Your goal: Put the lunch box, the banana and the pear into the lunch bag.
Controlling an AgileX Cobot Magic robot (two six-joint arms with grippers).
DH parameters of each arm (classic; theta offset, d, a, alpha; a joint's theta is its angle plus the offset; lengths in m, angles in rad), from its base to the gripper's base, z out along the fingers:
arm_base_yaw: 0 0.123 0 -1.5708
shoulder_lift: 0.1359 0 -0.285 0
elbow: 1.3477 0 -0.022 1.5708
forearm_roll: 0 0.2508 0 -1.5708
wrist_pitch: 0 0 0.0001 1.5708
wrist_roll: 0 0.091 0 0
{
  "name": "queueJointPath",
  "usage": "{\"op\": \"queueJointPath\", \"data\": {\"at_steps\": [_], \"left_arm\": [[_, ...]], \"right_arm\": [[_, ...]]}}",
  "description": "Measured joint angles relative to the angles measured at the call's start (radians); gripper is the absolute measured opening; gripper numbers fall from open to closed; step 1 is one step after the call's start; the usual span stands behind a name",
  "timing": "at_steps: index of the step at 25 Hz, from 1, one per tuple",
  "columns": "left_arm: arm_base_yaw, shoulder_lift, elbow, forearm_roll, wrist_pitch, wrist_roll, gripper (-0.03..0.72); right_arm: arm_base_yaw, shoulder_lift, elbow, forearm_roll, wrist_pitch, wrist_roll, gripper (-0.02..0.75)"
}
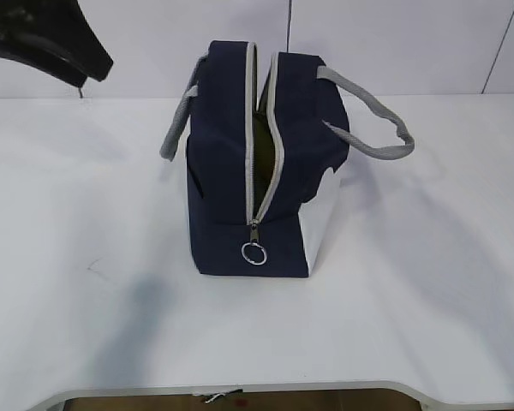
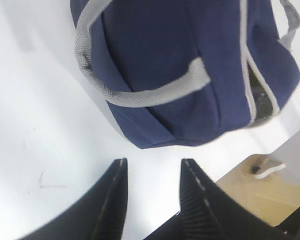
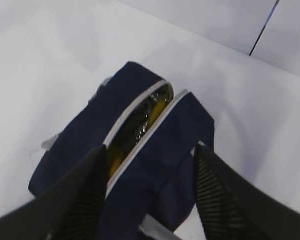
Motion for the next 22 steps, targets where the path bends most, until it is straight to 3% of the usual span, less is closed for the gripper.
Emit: {"op": "queueJointPath", "data": {"at_steps": [6,15,18,22], "left_arm": [[-0.012,-0.094,0.0,0.061,0.011,-0.022,0.267],[-0.012,-0.117,0.0,0.071,0.014,-0.029,0.268],[-0.012,-0.117,0.0,0.071,0.014,-0.031,0.268],[-0.012,-0.117,0.0,0.071,0.015,-0.031,0.268]], "right_arm": [[0.0,-0.176,0.331,0.028,-0.048,-0.053,0.448],[0.002,-0.501,0.91,0.037,-0.514,-0.281,0.448],[0.002,-0.507,0.988,0.037,-0.614,-0.29,0.448],[0.002,-0.476,0.999,0.024,-0.634,-0.293,0.448]]}}
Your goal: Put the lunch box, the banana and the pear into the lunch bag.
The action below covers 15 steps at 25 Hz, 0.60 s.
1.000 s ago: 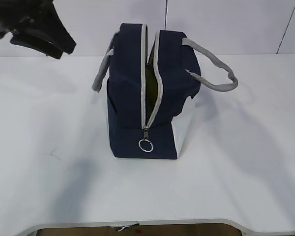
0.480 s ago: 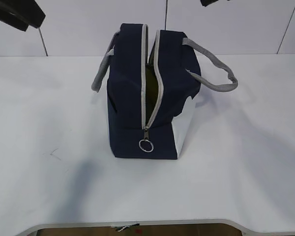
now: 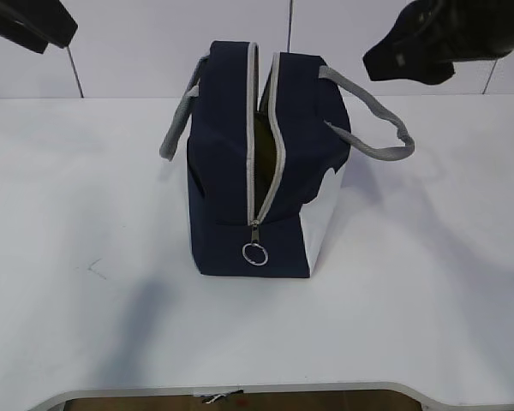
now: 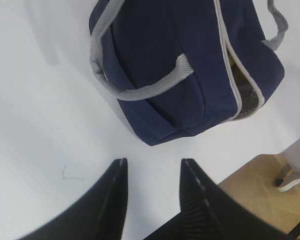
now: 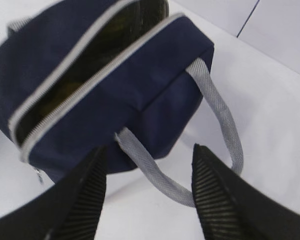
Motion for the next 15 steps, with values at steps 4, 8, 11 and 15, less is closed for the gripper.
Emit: {"op": "queueJointPath", "data": {"at_steps": [4,8,11,15], "left_arm": [[0.0,0.0,0.0,0.0,0.0,0.0,0.268],[-0.001,0.0,0.0,-0.002,0.0,-0.002,0.268],[-0.005,0.0,0.0,-0.005,0.002,-0.003,0.268],[-0.005,0.0,0.0,-0.006,0.002,-0.003,0.268]], "right_arm": [[0.0,0.057,0.0,-0.127,0.065,-0.034,0.448],[0.008,0.069,0.002,-0.212,0.117,-0.042,0.448],[0.061,0.069,0.002,-0.241,0.136,-0.049,0.447],[0.176,0.069,0.025,-0.304,0.149,-0.015,0.447]]}}
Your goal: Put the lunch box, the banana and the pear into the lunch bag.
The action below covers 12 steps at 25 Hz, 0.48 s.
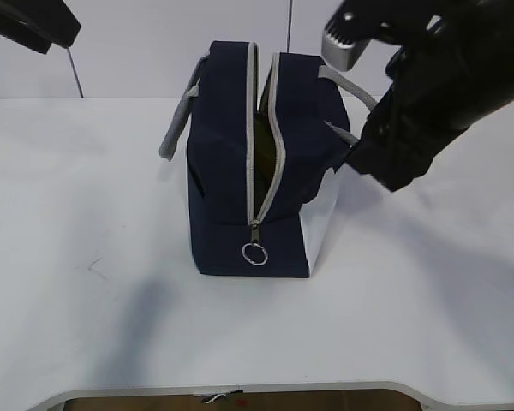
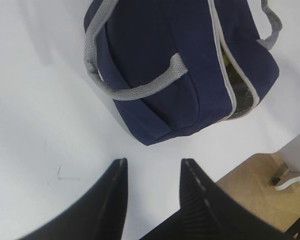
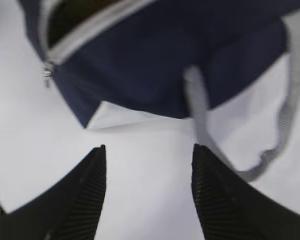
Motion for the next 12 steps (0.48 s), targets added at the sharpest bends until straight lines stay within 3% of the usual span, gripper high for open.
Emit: {"op": "queueJointPath", "data": {"at_steps": [7,12], "left_arm": [[0.0,0.0,0.0,0.0,0.0,-0.002,0.265],[0.0,0.0,0.0,0.0,0.0,-0.002,0.265]], "right_arm": [[0.028,0.0,0.059,-0.045,-0.001,0.366,0.447],[0.034,-0.002,0.188,-0.051,-0.177,0.501,0.446]]}}
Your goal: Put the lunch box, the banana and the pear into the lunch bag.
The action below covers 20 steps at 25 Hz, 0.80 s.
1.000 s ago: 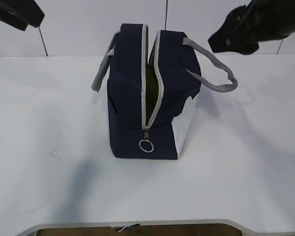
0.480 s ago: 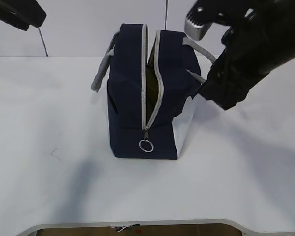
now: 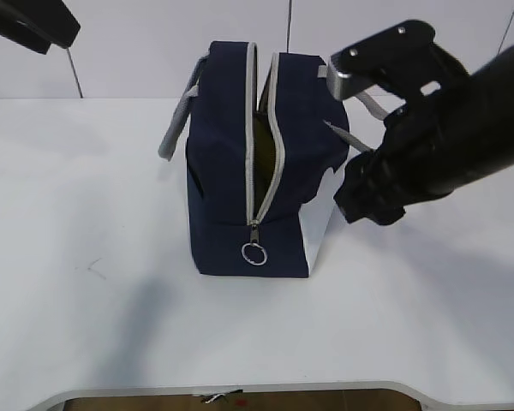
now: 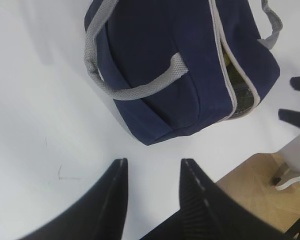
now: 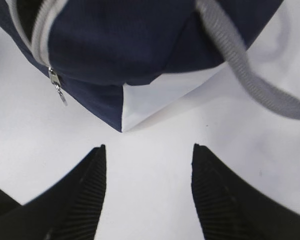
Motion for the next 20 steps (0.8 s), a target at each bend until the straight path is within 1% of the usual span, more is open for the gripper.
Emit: {"op": "queueJointPath", "data": {"at_steps": [3,8,12,17,20], "left_arm": [[0.0,0.0,0.0,0.0,0.0,0.0,0.265],[0.0,0.0,0.0,0.002,0.0,0.0,0.265],[0.0,0.0,0.0,0.002,0.0,0.0,0.265],[0.0,0.0,0.0,0.002,0.0,0.0,0.265],[0.0,0.0,0.0,0.002,0.0,0.0,0.265]], "right_arm": [[0.031,-0.008,0.111,-0.001,-0.15,0.014,0.446],[0.108,-0.028,0.294,0.011,-0.492,0.023,0.446],[0.113,-0.031,0.413,0.026,-0.714,0.022,0.445],[0.113,0.003,0.534,0.026,-1.072,0.022,0.445],[0.113,0.08,0.556,0.022,-1.167,0.022,0.445]]}}
